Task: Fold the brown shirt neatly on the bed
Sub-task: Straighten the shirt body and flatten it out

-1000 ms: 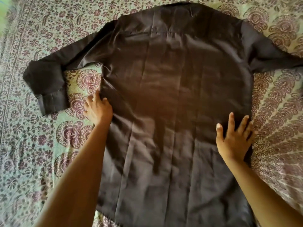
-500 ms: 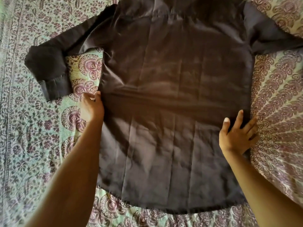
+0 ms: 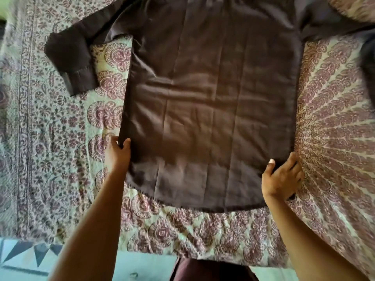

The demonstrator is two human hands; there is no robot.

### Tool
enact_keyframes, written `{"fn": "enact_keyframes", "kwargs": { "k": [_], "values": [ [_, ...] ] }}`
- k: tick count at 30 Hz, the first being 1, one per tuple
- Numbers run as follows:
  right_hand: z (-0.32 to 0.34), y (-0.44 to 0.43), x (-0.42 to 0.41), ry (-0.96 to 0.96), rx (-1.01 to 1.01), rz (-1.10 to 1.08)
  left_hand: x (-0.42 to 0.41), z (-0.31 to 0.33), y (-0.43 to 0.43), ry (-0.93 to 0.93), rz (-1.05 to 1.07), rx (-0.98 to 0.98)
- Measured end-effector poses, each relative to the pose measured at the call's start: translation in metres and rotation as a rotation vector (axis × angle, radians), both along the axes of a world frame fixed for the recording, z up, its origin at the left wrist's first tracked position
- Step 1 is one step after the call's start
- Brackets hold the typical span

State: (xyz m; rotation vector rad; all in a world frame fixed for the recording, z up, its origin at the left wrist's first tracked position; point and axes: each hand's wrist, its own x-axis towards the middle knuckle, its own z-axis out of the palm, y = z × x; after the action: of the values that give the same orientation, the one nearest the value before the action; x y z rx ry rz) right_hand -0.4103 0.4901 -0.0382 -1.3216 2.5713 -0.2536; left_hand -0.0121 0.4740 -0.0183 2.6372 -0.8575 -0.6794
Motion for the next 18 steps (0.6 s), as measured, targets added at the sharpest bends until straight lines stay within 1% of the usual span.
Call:
{"fn": "enact_keyframes", "kwargs": {
  "k": [2,5,7,8,10,11,12,14,15,16,18],
  "values": [
    [0.014,0.010,-0.004,-0.066,0.032,-0.104,0.002,0.003,0.021,0.070,0.013,0.012],
    [0.028,0.024,-0.013,-0.270,0.138,-0.336,0.015,-0.001,0.053,0.246,0.079,0.049],
    [0.034,0.038,-0.023,-0.484,0.141,-0.425,0.025,0.002,0.071,0.322,0.143,0.056],
    [0.034,0.042,-0.027,-0.604,0.120,-0.462,0.030,0.004,0.077,0.363,0.189,0.024],
    [0.037,0.053,-0.039,-0.851,0.027,-0.552,0.028,0.017,0.086,0.455,0.285,-0.079],
    [0.034,0.057,-0.044,-0.918,-0.012,-0.564,0.028,0.018,0.089,0.470,0.298,-0.089],
    [0.025,0.061,-0.050,-0.925,-0.041,-0.551,0.029,0.015,0.092,0.464,0.288,-0.097],
    [0.013,0.067,-0.055,-0.815,-0.046,-0.482,0.030,0.010,0.094,0.439,0.274,-0.129],
    [0.010,0.069,-0.055,-0.716,-0.026,-0.434,0.029,0.010,0.093,0.424,0.276,-0.127],
    [0.004,0.072,-0.056,-0.596,0.005,-0.370,0.031,0.005,0.092,0.367,0.240,-0.099],
    [0.011,0.075,-0.049,-0.314,-0.005,-0.240,0.026,0.004,0.091,0.131,0.086,-0.019]
  ]
}}
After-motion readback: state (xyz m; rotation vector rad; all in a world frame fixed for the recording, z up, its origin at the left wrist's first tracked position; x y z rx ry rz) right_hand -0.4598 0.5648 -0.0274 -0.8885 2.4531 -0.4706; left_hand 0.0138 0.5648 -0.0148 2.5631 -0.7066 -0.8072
